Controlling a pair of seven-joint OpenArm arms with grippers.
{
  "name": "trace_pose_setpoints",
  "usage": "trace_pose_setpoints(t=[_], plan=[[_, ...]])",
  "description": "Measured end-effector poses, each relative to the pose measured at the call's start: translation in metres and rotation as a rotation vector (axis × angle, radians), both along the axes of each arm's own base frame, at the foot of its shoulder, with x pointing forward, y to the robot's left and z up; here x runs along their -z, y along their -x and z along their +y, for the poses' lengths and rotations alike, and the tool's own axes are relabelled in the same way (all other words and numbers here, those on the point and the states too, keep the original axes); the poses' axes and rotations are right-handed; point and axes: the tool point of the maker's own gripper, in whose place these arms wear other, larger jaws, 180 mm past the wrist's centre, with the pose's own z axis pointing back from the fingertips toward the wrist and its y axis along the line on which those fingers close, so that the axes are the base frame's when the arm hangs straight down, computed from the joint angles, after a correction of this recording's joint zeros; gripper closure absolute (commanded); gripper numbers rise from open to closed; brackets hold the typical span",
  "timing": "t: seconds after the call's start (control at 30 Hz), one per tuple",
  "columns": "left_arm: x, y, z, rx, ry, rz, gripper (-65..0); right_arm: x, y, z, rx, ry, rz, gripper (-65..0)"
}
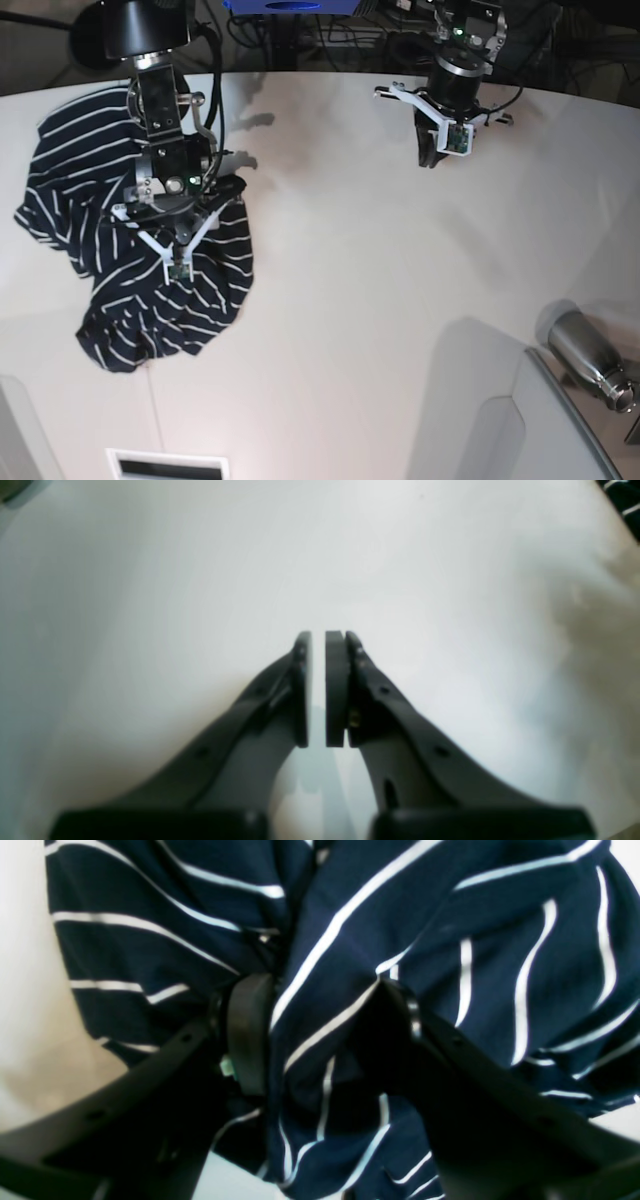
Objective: Layout the t-shirt on the table in an organized manner, then fold the t-shirt properly
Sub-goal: 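Lower the right gripper onto the shirt and grasp a fold, then lift the grasped fabric with the right gripper and shake it out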
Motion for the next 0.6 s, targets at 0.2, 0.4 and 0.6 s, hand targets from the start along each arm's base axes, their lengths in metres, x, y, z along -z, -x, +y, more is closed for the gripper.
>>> trace_pose_setpoints(t=[0.2,0.4,0.6], plan=[[0.000,0.000,-0.001,0.000,0.003,0.001,-4.8,-0.008,0.002,-0.001,0.005,-0.004,-0.025,-17.3],[0.000,0.000,-0.002,0.003,0.006,-0.003,-4.6,-0.008,0.010,-0.005,0.016,-0.004,-0.021,-0.9],[0.000,0.000,-0.003,0.004,0.006,-0.003,0.0,-0.061,0.006,0.000,0.015,-0.017,-0.170,-0.9]])
